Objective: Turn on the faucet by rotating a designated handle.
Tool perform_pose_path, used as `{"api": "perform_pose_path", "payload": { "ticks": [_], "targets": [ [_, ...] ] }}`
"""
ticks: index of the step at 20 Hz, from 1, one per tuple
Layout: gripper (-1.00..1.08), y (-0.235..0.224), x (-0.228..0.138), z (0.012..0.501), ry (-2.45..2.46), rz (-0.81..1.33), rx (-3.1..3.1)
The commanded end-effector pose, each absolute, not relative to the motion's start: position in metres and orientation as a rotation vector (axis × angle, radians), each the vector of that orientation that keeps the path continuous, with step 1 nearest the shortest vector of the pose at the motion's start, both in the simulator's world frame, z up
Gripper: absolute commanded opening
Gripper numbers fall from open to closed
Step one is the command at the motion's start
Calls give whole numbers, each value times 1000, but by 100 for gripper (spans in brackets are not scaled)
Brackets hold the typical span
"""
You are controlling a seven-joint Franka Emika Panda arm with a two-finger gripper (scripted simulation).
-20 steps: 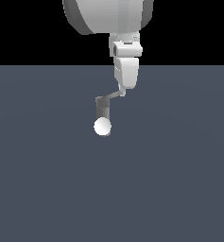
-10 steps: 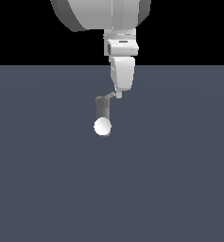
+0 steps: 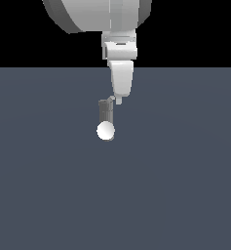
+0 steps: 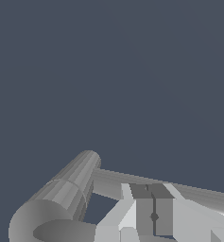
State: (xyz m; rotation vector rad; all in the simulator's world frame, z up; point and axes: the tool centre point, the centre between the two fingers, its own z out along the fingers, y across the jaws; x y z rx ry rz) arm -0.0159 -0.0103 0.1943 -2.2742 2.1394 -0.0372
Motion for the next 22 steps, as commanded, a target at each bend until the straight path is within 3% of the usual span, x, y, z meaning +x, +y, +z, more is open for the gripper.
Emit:
{"api": "perform_pose_path", "payload": {
  "ticks": [1,8,9,22],
  "targets": [
    [-100,17,-23,188,2117,-17,-2306],
    [-100,53,-33,182,2119,-2,-2318],
    [-100,23,-23,194,2157,-34,-2255],
    [-100,89,1,185,2130,-9,-2301]
  ]
}}
